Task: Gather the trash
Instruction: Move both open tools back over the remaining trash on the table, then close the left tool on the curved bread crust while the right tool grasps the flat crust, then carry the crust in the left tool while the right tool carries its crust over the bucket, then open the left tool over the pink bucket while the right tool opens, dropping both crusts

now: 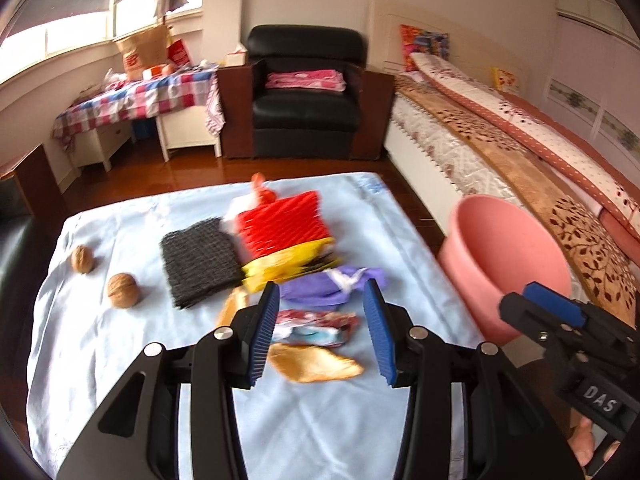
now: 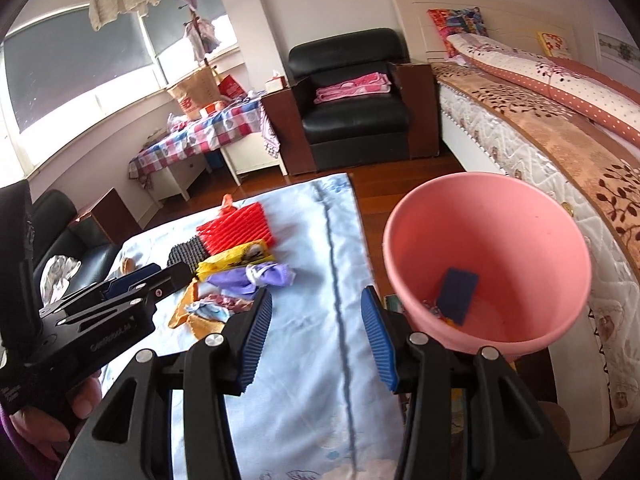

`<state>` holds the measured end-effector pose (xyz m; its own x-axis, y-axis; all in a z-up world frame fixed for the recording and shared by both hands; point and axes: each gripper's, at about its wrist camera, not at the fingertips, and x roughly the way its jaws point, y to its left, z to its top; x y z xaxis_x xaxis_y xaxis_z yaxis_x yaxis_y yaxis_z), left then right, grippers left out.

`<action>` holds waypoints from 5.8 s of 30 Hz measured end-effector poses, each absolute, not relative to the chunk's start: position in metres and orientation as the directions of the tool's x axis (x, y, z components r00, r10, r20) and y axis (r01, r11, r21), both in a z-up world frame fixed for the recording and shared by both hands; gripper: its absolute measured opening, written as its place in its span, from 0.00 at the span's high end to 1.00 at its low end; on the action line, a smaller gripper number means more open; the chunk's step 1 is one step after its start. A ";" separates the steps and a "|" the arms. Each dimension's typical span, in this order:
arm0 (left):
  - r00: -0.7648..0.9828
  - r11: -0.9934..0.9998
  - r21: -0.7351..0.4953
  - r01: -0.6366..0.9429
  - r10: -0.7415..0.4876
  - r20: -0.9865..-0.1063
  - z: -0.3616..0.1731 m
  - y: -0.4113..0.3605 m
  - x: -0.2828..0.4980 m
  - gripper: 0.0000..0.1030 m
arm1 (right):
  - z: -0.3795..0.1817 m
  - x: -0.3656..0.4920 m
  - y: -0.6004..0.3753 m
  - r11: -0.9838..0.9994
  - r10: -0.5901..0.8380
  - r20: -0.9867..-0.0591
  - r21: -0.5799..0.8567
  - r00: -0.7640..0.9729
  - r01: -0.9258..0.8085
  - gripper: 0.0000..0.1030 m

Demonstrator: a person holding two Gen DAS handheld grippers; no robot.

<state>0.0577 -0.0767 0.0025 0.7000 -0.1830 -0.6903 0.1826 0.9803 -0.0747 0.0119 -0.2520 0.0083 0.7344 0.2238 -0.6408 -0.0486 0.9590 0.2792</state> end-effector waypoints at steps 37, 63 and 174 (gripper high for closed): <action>0.556 0.991 -0.106 0.076 -0.131 -0.821 -0.067 -0.015 0.078 0.58 | -0.035 0.027 -0.191 0.928 0.371 -0.712 0.307 0.596 -0.210 0.55; 0.561 0.983 -0.154 0.105 -0.186 -0.807 -0.061 -0.008 0.068 0.85 | -0.057 0.059 -0.158 0.921 0.389 -0.774 0.310 0.500 -0.238 0.55; 0.526 0.810 -0.099 0.578 -0.462 -0.714 -0.030 -0.300 0.102 0.59 | -0.016 0.013 -0.426 0.893 -0.020 -0.655 0.329 0.755 0.308 0.87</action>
